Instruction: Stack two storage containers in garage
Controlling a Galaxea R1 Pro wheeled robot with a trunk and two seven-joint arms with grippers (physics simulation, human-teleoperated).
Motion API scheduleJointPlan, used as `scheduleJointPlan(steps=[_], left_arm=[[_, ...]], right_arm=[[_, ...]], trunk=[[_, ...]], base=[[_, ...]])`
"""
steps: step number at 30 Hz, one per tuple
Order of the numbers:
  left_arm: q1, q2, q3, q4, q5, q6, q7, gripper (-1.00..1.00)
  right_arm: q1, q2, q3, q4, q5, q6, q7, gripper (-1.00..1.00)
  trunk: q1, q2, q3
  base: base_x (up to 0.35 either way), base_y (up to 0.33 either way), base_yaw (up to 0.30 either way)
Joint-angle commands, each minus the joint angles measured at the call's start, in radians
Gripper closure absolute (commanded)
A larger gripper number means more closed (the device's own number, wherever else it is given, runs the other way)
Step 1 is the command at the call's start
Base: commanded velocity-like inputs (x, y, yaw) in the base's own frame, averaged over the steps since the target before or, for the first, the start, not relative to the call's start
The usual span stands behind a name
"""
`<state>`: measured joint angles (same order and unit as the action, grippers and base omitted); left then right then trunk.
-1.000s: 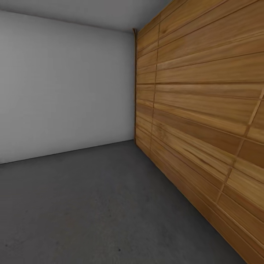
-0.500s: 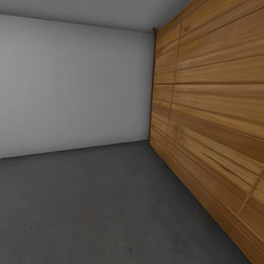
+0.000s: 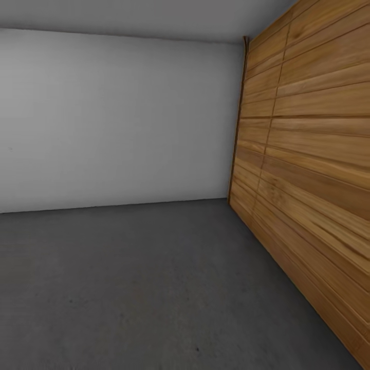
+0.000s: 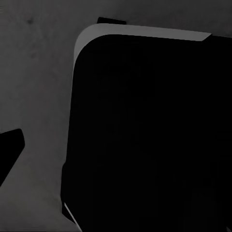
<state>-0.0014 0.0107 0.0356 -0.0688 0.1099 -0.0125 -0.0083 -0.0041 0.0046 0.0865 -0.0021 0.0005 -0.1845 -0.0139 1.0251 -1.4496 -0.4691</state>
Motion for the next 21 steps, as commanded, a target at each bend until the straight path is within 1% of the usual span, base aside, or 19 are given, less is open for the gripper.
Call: scheduleJointPlan(steps=[1, 21], left_arm=[[0.0, 0.0, 0.003, 0.0, 0.008, -0.001, -0.001, -1.0], [0.0, -0.001, 0.003, 0.0, 0.008, -0.001, -0.001, -1.0]], right_arm=[[0.0, 0.0, 0.007, 0.001, 0.0, -0.003, -0.001, -1.0], [0.0, -0.001, 0.005, 0.001, -0.003, -0.002, -0.001, -1.0]], trunk=[[0.0, 0.0, -0.001], [0.0, 0.0, -0.001]], base=[[0.0, 0.0, 0.279], [0.0, 0.0, 0.279]])
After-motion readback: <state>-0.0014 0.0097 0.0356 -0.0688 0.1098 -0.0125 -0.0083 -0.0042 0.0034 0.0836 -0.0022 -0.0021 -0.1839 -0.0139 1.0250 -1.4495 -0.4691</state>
